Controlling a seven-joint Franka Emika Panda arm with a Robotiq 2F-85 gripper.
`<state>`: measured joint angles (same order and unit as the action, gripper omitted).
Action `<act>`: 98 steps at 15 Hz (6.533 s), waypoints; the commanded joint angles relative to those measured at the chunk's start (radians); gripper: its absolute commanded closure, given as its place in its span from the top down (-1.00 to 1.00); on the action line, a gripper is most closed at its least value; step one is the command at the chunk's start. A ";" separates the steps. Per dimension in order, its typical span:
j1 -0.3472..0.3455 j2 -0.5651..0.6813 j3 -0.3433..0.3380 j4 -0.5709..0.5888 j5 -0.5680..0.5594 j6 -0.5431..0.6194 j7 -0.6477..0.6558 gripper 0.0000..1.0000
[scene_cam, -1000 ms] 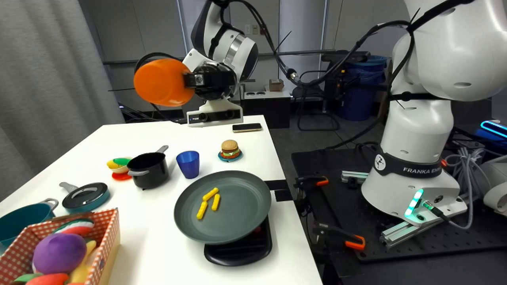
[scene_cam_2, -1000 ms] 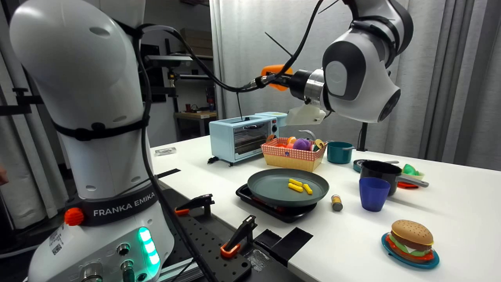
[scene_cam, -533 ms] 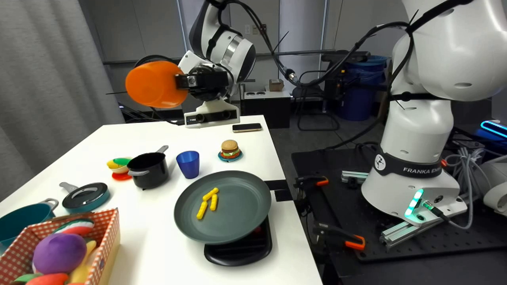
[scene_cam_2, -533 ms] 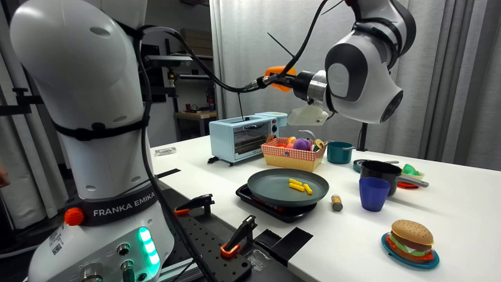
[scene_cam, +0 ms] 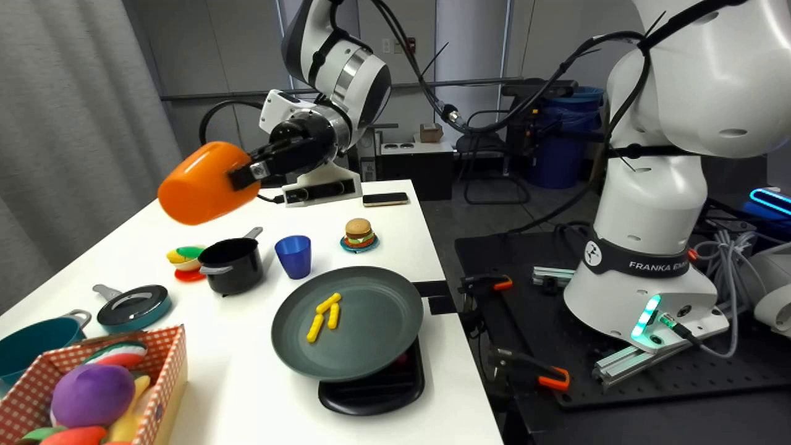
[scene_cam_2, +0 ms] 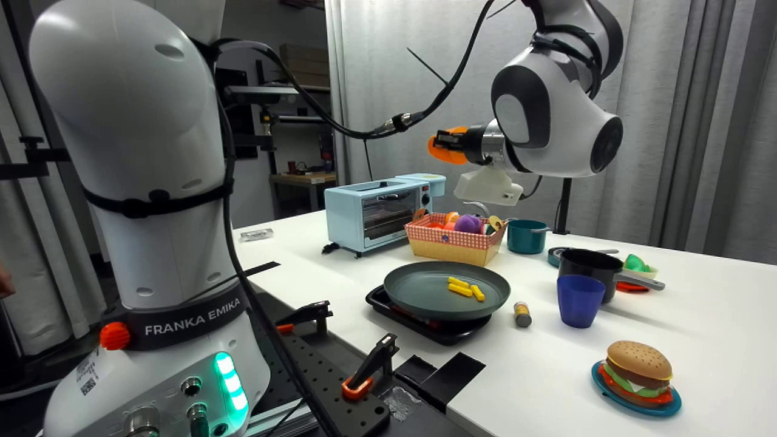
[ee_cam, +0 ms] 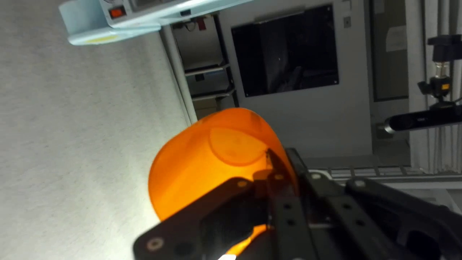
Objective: Pour the contents in the orange cup onto the grey plate.
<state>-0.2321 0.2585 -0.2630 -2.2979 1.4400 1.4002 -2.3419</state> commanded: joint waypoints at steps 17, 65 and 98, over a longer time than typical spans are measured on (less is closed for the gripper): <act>0.154 -0.201 0.135 -0.032 -0.377 0.956 0.753 -0.97; 0.238 0.338 0.234 0.408 -1.527 1.113 2.258 -0.97; 0.250 0.416 0.220 0.468 -1.531 1.107 2.310 0.52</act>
<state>0.0187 0.6539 -0.0366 -1.8536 -0.0802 2.4927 -0.0543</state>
